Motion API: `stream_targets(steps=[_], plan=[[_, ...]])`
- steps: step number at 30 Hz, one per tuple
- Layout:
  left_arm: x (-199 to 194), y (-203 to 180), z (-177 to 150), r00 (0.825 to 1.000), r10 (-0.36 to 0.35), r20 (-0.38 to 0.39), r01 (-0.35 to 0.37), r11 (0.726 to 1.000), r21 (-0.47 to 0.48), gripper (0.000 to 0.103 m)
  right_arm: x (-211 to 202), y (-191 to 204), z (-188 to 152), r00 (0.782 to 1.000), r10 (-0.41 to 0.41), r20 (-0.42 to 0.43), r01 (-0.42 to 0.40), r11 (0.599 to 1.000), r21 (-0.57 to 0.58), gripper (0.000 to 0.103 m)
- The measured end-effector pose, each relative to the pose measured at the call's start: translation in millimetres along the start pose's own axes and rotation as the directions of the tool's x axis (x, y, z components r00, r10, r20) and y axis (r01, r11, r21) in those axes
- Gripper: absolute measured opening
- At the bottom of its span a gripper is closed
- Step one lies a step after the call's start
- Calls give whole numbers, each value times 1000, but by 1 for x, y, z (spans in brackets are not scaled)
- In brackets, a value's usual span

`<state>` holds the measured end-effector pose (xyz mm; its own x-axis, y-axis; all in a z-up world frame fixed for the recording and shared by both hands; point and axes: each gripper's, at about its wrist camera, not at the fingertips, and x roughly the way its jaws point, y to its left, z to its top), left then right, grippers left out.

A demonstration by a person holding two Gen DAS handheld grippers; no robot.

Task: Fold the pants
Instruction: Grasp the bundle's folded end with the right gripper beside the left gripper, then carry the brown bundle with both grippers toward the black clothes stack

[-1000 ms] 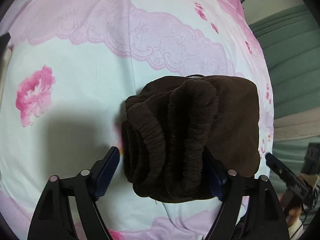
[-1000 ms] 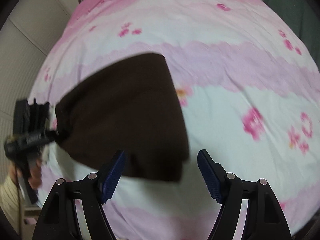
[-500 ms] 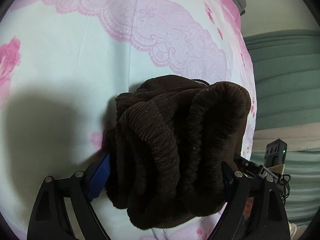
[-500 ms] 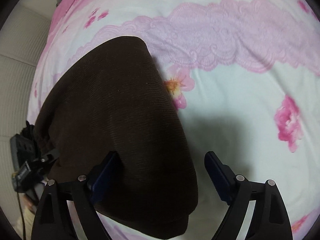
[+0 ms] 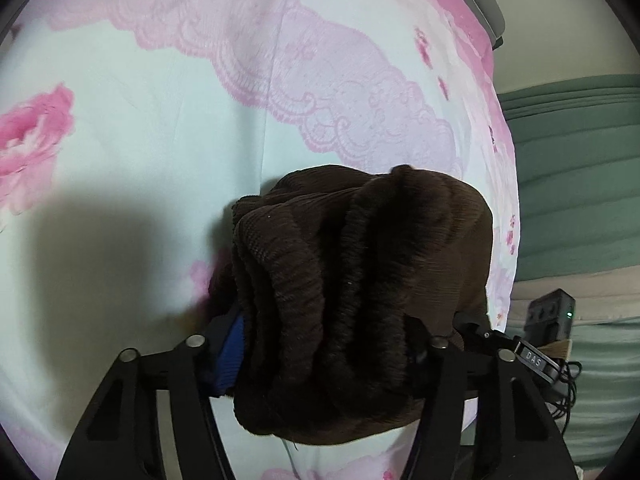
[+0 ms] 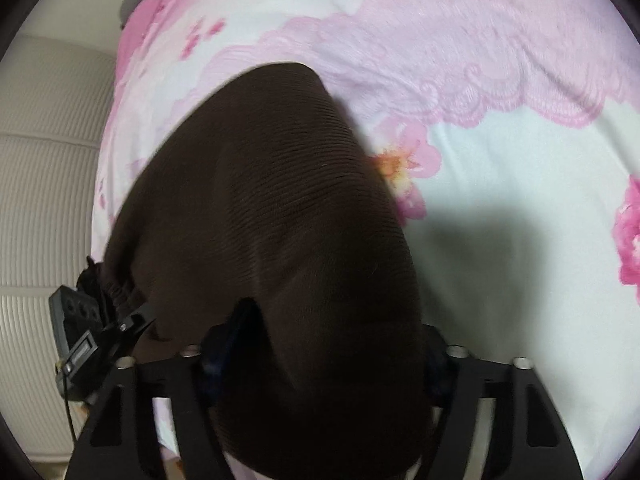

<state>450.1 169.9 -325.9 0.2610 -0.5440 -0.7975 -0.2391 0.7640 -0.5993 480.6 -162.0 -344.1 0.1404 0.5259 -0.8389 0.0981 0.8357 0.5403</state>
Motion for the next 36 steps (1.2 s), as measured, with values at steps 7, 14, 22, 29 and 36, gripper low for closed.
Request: stream_targets(steps=[7, 14, 22, 29, 36], plan=[[-37, -21, -20, 998, 10, 67, -15, 997, 75, 49, -40, 45, -20, 995, -34, 92, 45, 992, -121, 44], [-102, -46, -57, 987, -72, 142, 53, 989, 136, 48, -98, 69, -54, 984, 27, 174, 3, 986, -169, 43], [-181, -91, -105, 965, -122, 232, 57, 961, 270, 48, -181, 99, -122, 952, 71, 298, -4, 975, -220, 43], [-247, -118, -145, 945, -163, 283, 46, 924, 379, 48, -243, 118, -195, 906, 100, 412, 3, 970, -242, 43], [-292, -129, -191, 924, -191, 331, 28, 897, 441, 48, -276, 148, -242, 856, 122, 502, 31, 958, -286, 43]])
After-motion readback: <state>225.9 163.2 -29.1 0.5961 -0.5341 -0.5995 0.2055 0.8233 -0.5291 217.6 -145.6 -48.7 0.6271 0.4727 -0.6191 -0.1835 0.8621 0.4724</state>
